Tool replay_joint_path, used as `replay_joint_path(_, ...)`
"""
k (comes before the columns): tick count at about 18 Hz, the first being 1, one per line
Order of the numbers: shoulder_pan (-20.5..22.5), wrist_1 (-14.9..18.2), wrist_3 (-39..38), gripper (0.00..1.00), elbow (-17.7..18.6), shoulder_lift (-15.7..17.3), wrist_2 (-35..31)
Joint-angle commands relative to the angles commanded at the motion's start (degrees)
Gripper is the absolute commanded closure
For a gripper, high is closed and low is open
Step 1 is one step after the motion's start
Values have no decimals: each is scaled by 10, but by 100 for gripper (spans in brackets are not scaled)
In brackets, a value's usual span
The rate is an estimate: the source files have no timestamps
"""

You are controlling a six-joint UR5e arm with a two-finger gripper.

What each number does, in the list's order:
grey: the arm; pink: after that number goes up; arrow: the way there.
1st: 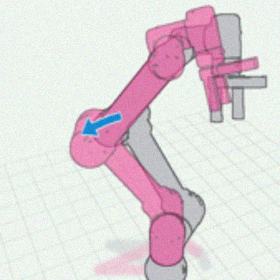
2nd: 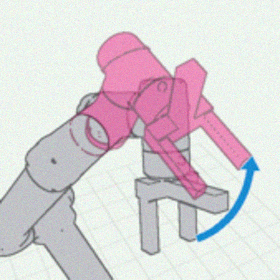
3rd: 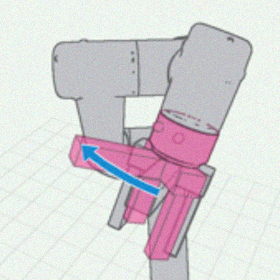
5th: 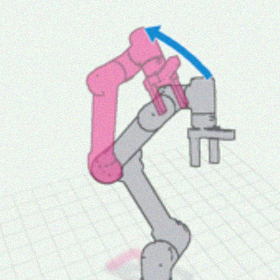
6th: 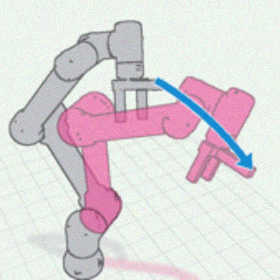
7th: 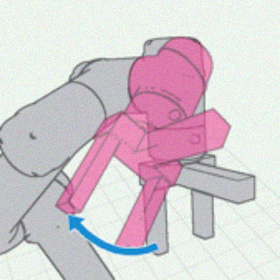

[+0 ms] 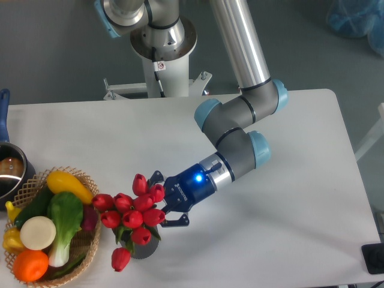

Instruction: Insert the flowers into the vase

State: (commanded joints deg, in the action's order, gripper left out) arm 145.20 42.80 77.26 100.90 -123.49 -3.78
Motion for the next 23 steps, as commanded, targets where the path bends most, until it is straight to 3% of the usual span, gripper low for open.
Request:
replay_joint_path(10,25,0,-3,0,4,21,1)
replay_joint_path(13,59,1,-4,0,11,52,1)
replay_joint_path(16,104,0,4,0,49,118,-7)
replay_joint_path(19,144,0,4,0,71,187,-99)
replay_joint_path(23,180,1,4,0,59,267,-300)
